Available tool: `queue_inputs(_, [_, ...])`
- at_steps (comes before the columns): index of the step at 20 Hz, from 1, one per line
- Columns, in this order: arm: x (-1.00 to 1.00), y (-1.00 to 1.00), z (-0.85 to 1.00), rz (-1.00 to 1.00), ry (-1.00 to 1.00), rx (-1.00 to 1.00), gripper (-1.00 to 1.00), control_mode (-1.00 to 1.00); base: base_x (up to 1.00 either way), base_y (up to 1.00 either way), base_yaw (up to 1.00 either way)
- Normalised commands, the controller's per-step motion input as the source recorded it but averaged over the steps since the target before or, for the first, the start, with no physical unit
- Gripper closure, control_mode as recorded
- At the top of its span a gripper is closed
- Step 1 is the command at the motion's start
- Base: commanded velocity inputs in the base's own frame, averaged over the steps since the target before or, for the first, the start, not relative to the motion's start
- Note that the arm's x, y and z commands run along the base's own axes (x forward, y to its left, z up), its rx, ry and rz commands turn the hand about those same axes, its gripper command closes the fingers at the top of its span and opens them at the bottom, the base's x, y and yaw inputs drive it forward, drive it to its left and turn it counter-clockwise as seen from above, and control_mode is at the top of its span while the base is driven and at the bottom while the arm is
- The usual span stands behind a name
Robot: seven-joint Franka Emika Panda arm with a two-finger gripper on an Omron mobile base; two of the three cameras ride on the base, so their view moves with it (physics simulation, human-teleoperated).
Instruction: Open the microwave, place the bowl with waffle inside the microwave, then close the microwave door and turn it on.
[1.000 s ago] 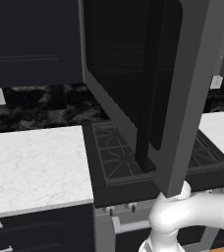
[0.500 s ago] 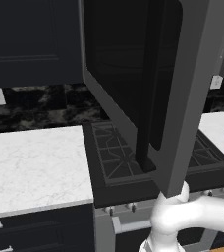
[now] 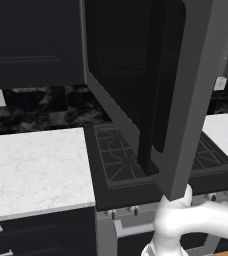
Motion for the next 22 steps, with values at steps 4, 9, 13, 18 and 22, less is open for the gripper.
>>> queue_inputs(4, [0.06,0.05,0.0,0.0,0.0,-0.04,1.0,-1.0,0.0,0.0,0.0])
queue_inputs(9, [0.03,0.2,0.01,-0.02,0.0,-0.04,1.0,-1.0,0.0,0.0,0.0])
queue_inputs(13, [0.0,0.03,0.19,-0.04,0.01,0.0,1.0,-1.0,0.0,0.0,0.0])
queue_inputs(18, [-0.23,0.01,0.45,0.0,0.0,0.01,1.0,-1.0,0.0,0.0,0.0])
queue_inputs(22, [-0.4,0.19,0.57,0.0,-0.02,0.01,1.0,-1.0,0.0,0.0,0.0])
